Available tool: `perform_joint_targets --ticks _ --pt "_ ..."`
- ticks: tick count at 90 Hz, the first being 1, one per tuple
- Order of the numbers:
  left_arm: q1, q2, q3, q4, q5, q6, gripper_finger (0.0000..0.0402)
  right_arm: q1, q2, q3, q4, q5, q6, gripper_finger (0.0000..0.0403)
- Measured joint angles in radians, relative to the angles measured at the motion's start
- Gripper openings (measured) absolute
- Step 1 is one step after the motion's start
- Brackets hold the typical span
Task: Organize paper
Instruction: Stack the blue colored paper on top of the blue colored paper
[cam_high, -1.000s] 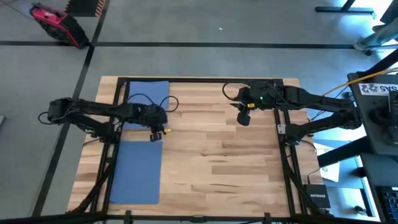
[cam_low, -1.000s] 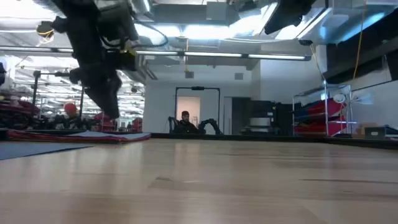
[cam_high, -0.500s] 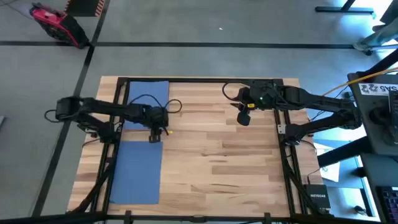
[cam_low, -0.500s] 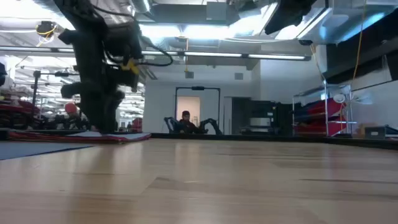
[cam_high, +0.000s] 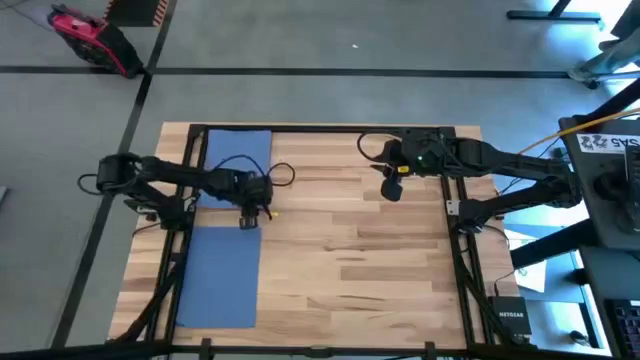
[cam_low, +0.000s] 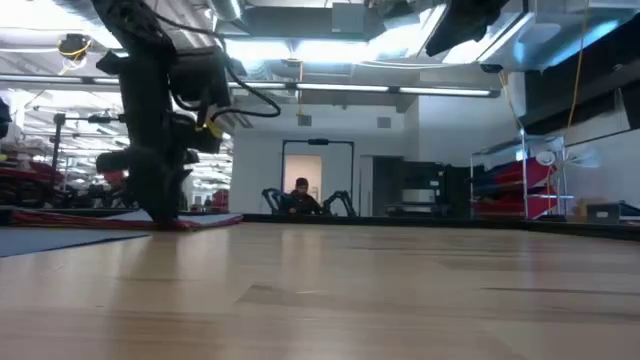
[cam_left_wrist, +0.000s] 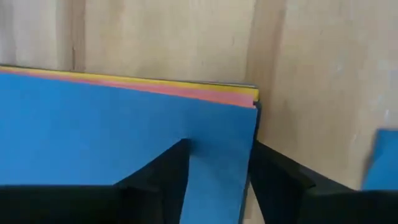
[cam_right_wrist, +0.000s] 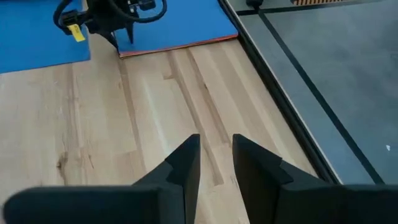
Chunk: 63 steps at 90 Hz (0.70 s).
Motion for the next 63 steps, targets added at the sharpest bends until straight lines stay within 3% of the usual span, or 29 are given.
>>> perform_joint_targets --ticks 36,63 --pt "-0.034 -0.002 0.076 -0.072 0.035 -0.017 0.0005 0.000 0.000 0.000 0.000 0.000 -0.009 0.0083" --pt "-0.050 -0.002 0.058 -0.062 0.053 -0.020 0.0068 0.000 0.000 0.000 -0.001 0.000 -0.023 0.0083"
